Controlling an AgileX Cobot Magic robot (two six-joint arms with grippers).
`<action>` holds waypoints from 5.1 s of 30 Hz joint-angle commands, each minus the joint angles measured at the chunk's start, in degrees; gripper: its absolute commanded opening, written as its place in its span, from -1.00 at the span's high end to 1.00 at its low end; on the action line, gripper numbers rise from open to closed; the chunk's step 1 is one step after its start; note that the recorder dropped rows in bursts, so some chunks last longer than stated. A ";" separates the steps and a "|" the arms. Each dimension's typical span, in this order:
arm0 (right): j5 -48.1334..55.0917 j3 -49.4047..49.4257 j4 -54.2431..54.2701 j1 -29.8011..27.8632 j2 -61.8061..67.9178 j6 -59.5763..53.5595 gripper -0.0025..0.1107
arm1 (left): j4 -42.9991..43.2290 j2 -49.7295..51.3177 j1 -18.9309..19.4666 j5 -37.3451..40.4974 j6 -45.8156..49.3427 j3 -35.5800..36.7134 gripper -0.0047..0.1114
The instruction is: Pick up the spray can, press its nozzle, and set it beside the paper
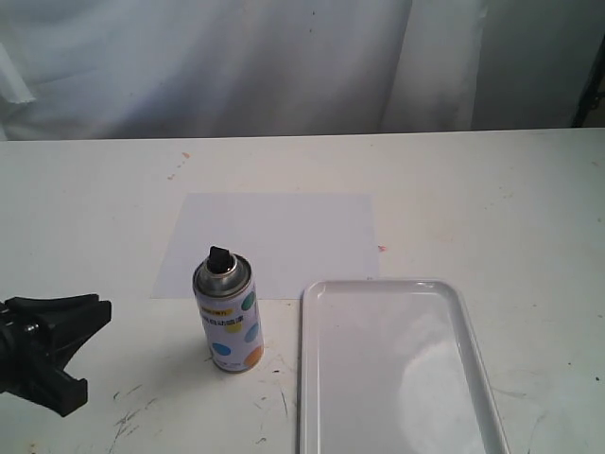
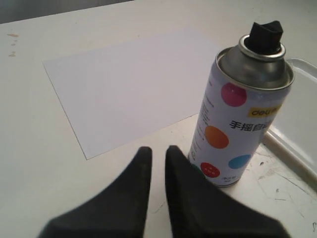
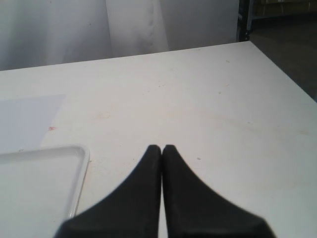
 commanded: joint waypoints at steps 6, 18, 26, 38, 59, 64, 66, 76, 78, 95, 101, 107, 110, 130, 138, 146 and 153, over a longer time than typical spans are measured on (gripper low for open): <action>-0.44 0.23 -0.62 -0.05 -0.35 -0.27 0.96 | -4.59 -0.03 -0.26 -3.30 -5.60 0.15 -0.55; -0.44 0.23 -0.62 -0.05 -0.35 -0.27 0.96 | 1.38 -0.03 -0.26 -4.81 0.16 0.15 -0.57; -0.44 0.23 -0.62 -0.05 -0.35 -0.27 0.96 | 4.07 13.74 -0.26 -12.59 5.22 -2.89 -0.57; -0.44 0.23 -0.62 -0.05 -0.35 -0.27 0.96 | 11.02 30.48 -0.26 -26.21 6.75 -9.42 -0.57; -0.44 0.23 -0.62 -0.05 -0.35 -0.27 0.96 | 15.52 37.97 -6.13 -26.96 7.04 -19.78 -0.57; -0.44 0.23 -0.62 -0.05 -0.35 -0.27 0.96 | 15.11 37.97 -10.28 -26.96 6.63 -22.80 -0.57; -0.44 0.23 -0.62 -0.05 -0.35 -0.27 0.96 | 14.39 37.97 -11.07 -26.96 6.74 -23.58 -0.57; -0.44 0.23 -0.62 -0.05 -0.35 -0.27 0.96 | 11.39 40.40 -11.39 -26.96 6.74 -25.27 -0.57; -0.44 0.23 -0.62 -0.05 -0.35 -0.27 0.96 | 11.39 41.85 -11.39 -26.96 6.62 -25.63 -0.57; -0.44 0.23 -0.62 -0.05 -0.35 -0.27 0.96 | 6.82 42.88 -11.25 -26.96 6.65 -25.79 -0.48; -0.44 0.23 -0.62 -0.05 -0.35 -0.27 0.96 | 5.73 42.88 -11.25 -26.96 6.65 -25.79 -0.48; -0.44 0.23 -0.62 -0.05 -0.35 -0.27 0.96 | 4.89 38.87 -11.25 -26.96 5.95 -25.79 -0.48; -0.44 0.23 -0.62 -0.05 -0.35 -0.27 0.96 | 4.49 35.24 -11.25 -26.96 6.68 -25.79 -0.48; -0.44 0.23 -0.62 -0.05 -0.35 -0.27 0.96 | 6.00 32.94 -11.25 -22.02 6.55 -25.79 -0.48; -0.44 0.23 -0.62 -0.05 -0.35 -0.27 0.96 | 5.85 32.94 -11.25 -22.02 6.55 -25.79 -0.48; -0.44 0.23 -0.62 -0.05 -0.35 -0.27 0.96 | 5.85 32.94 -11.25 -22.02 6.70 -25.79 -0.48; -0.44 0.23 -0.62 -0.05 -0.35 -0.27 0.96 | 5.85 32.94 -11.25 -22.02 6.70 -25.79 -0.48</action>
